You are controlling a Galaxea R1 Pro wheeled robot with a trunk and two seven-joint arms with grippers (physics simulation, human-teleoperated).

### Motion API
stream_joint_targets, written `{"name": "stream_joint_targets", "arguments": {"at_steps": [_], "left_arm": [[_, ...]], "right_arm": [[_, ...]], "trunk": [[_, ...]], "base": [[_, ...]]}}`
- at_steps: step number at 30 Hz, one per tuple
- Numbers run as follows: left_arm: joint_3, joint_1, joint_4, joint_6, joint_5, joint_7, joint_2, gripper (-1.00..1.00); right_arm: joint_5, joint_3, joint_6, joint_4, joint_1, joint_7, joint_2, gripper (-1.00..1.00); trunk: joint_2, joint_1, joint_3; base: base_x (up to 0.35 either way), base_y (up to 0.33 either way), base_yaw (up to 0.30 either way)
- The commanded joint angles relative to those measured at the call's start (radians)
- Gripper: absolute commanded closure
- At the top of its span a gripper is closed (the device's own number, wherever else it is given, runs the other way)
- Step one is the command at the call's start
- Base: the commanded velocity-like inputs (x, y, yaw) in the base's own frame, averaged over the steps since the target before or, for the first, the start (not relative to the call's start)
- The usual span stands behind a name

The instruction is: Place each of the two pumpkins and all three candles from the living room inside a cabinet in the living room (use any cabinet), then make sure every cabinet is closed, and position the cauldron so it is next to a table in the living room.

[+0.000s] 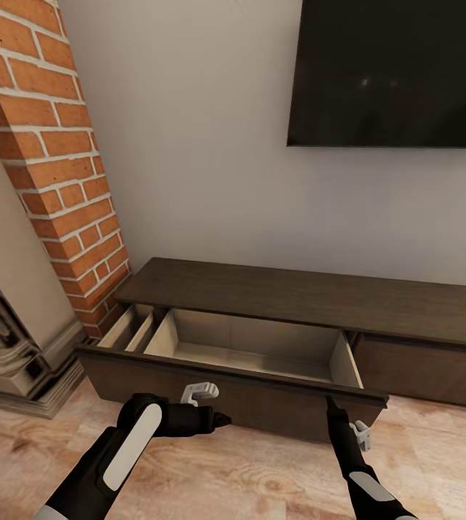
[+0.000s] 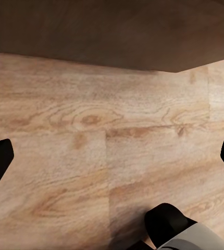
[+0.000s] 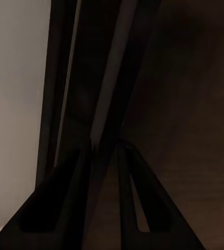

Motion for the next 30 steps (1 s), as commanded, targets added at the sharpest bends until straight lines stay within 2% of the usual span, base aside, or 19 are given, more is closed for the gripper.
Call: {"name": "stream_joint_targets", "arguments": {"at_steps": [1, 2, 3, 16, 30], "left_arm": [[-0.002, 0.0, -0.001, 0.002, 0.009, 0.009, 0.001, -1.0], [-0.002, 0.0, -0.001, 0.002, 0.009, 0.009, 0.001, -1.0], [-0.002, 0.0, -0.001, 0.002, 0.009, 0.009, 0.001, -1.0], [-0.002, -0.001, -0.001, 0.002, 0.009, 0.009, 0.001, -1.0], [-0.002, -0.001, -0.001, 0.002, 0.009, 0.009, 0.001, -1.0]], "right_arm": [[-0.028, -0.031, 0.002, 0.003, 0.0, 0.008, -0.029, 1.0], [-0.028, -0.031, 0.002, 0.003, 0.0, 0.008, -0.029, 1.0], [-0.028, -0.031, 0.002, 0.003, 0.0, 0.008, -0.029, -1.0], [-0.028, -0.031, 0.002, 0.003, 0.0, 0.008, -0.029, -1.0], [-0.028, -0.031, 0.002, 0.003, 0.0, 0.008, -0.029, -1.0]], "trunk": [[0.0, 0.0, -0.001], [0.0, 0.0, -0.001], [0.0, 0.0, -0.001], [0.0, 0.0, -0.001], [0.0, 0.0, -0.001]], "base": [[-0.014, 0.0, 0.0], [-0.03, 0.0, 0.0], [-0.023, 0.0, 0.0], [-0.02, 0.0, 0.0], [-0.096, 0.0, 0.0]]}}
